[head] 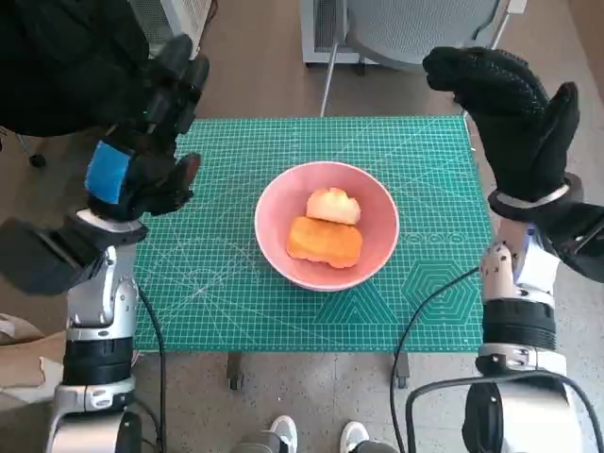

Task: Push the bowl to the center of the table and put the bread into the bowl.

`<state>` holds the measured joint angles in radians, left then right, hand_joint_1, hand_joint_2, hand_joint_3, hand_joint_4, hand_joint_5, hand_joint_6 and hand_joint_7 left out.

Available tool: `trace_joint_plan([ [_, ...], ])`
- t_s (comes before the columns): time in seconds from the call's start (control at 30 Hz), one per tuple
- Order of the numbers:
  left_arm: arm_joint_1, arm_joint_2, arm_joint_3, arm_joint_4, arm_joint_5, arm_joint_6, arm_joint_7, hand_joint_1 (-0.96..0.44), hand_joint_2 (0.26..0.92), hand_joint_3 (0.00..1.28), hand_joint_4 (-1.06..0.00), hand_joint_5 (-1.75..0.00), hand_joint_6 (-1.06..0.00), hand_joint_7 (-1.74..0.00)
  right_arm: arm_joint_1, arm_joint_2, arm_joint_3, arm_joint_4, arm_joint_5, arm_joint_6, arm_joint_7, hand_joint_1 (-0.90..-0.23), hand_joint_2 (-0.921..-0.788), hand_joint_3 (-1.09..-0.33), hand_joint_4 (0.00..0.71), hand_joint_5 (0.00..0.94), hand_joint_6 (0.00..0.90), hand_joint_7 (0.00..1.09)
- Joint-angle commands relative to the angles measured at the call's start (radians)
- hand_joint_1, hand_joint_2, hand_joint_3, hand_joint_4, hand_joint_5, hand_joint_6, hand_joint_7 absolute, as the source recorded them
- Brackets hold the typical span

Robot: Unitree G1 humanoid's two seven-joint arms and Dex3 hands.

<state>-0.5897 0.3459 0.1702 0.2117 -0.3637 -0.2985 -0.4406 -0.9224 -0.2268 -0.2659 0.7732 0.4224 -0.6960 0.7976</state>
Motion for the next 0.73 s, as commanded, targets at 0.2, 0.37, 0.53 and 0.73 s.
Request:
trace_joint_plan([
  [0.2, 0.015, -0.039, 0.014, -0.037, -0.017, 0.008, -0.004, -0.68, 0.921, 0.63, -0.03, 0.0, 0.0, -0.28, 0.021, 0.01, 0.02, 0.0, -0.033, -0.017, -0.023, -0.722, -0.921, -0.788, 0.223, 0.0, 0.275, 0.0],
  [0.37, 0.007, -0.05, 0.016, -0.016, -0.018, -0.005, -0.022, -0.67, 0.921, 0.63, -0.03, 0.0, 0.0, -0.27, 0.03, 0.01, 0.025, -0.014, -0.041, -0.014, -0.03, -0.719, -0.921, -0.793, 0.21, 0.0, 0.27, 0.0],
  [0.53, 0.001, -0.06, 0.018, -0.002, -0.021, -0.005, -0.038, -0.68, 0.921, 0.62, -0.03, 0.0, 0.0, -0.27, 0.036, 0.006, 0.029, -0.03, -0.045, -0.007, -0.039, -0.717, -0.921, -0.8, 0.206, 0.0, 0.269, 0.0],
  [0.73, -0.007, -0.064, 0.019, 0.019, -0.019, -0.008, -0.055, -0.7, 0.921, 0.61, -0.03, 0.0, 0.0, -0.27, 0.042, 0.001, 0.032, -0.042, -0.042, 0.001, -0.044, -0.717, -0.921, -0.8, 0.206, 0.001, 0.27, 0.0],
])
